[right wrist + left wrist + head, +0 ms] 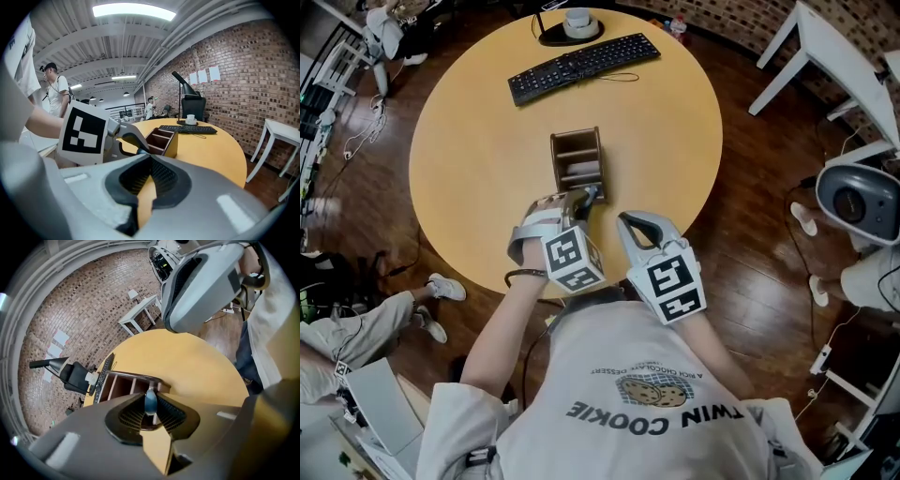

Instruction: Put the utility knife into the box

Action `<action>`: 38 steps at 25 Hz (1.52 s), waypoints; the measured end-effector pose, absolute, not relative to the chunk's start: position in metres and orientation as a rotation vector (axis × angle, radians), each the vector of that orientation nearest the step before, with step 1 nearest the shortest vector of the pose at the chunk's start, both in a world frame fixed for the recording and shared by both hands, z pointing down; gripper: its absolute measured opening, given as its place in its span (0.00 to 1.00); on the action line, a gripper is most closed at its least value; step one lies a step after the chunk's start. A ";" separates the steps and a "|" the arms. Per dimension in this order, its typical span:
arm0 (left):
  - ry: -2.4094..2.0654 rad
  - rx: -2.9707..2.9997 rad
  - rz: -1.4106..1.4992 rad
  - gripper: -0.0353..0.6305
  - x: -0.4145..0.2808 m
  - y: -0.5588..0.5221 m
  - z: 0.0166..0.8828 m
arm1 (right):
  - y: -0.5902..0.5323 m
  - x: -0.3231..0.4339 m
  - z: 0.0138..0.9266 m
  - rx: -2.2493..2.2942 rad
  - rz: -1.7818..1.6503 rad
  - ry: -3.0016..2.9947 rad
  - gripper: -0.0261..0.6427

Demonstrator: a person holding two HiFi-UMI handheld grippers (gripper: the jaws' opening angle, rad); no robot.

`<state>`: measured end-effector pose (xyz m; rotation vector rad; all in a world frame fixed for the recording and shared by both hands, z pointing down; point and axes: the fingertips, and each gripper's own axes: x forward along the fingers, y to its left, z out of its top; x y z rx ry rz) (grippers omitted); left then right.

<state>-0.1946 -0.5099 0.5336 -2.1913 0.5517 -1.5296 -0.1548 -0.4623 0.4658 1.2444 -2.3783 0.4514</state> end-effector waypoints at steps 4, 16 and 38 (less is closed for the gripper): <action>0.483 -2.194 -1.543 0.17 -0.187 -0.510 0.540 | -0.461 -0.155 0.468 1.236 0.457 -2.365 0.04; 0.463 -2.113 -1.562 0.17 -0.180 -0.517 0.554 | -0.455 -0.148 0.469 1.239 0.469 -2.361 0.04; 0.901 -2.305 -1.520 0.29 -0.196 -0.483 0.521 | -0.420 -0.137 0.455 1.101 0.454 -2.478 0.04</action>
